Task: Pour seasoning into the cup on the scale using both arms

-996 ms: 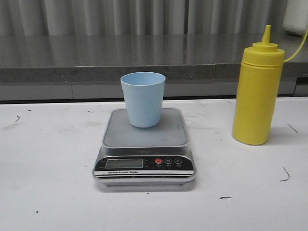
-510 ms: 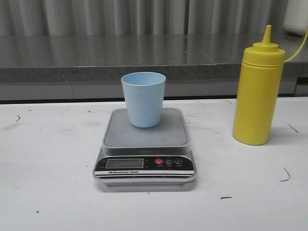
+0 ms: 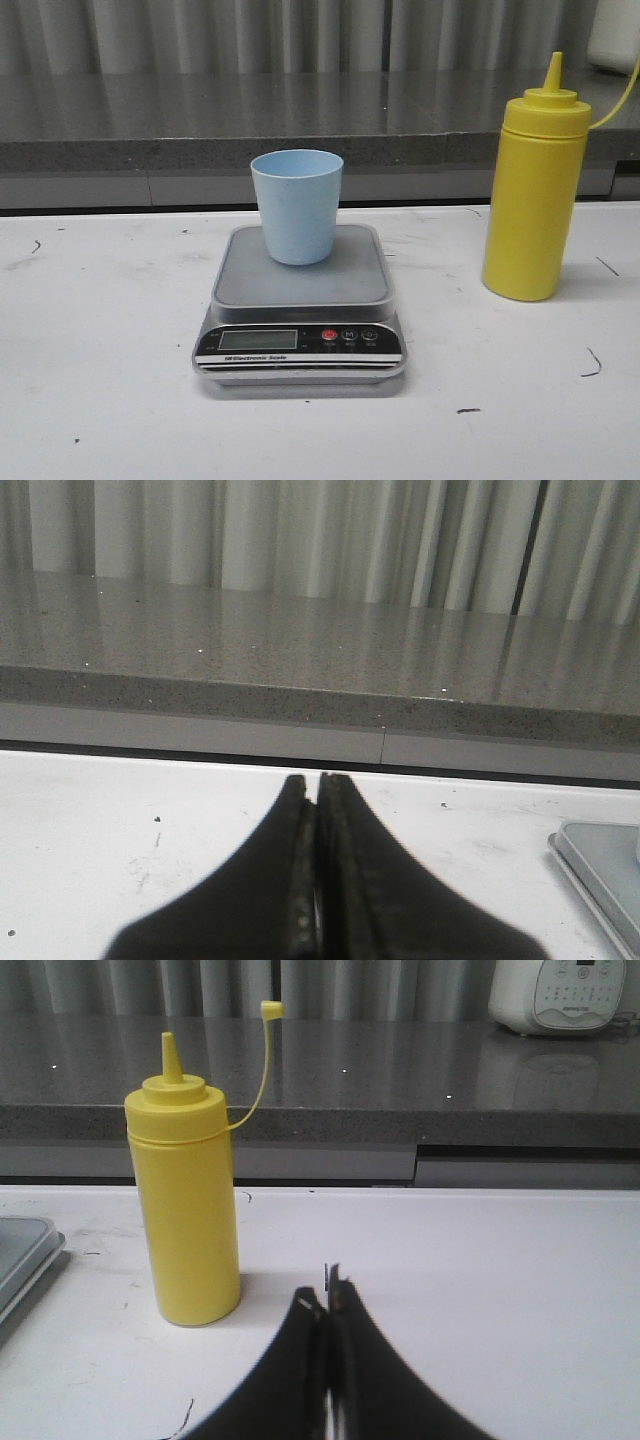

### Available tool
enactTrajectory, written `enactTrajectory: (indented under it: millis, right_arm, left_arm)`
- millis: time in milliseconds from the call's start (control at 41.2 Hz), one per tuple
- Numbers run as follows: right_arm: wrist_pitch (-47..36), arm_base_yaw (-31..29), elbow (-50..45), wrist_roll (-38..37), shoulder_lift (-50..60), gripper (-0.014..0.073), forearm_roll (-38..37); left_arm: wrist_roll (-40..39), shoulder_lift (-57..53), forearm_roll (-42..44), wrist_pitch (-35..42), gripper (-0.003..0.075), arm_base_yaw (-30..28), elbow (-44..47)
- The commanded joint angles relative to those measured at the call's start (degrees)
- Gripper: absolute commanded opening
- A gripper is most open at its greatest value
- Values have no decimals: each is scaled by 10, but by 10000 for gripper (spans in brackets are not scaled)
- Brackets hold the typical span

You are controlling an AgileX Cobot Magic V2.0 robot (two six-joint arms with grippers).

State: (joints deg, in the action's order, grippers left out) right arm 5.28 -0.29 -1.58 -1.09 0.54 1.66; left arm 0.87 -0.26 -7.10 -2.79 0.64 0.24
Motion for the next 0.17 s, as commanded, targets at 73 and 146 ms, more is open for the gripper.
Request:
enactTrajectory:
  millis: [73, 146]
  right_arm:
    - [-48, 0, 4, 3, 10, -117, 1]
    - [-48, 0, 4, 3, 10, -117, 1]
  left_arm:
    - [-4, -10, -3, 42, -20, -1, 14]
    - [-4, -10, -3, 42, -20, -1, 14]
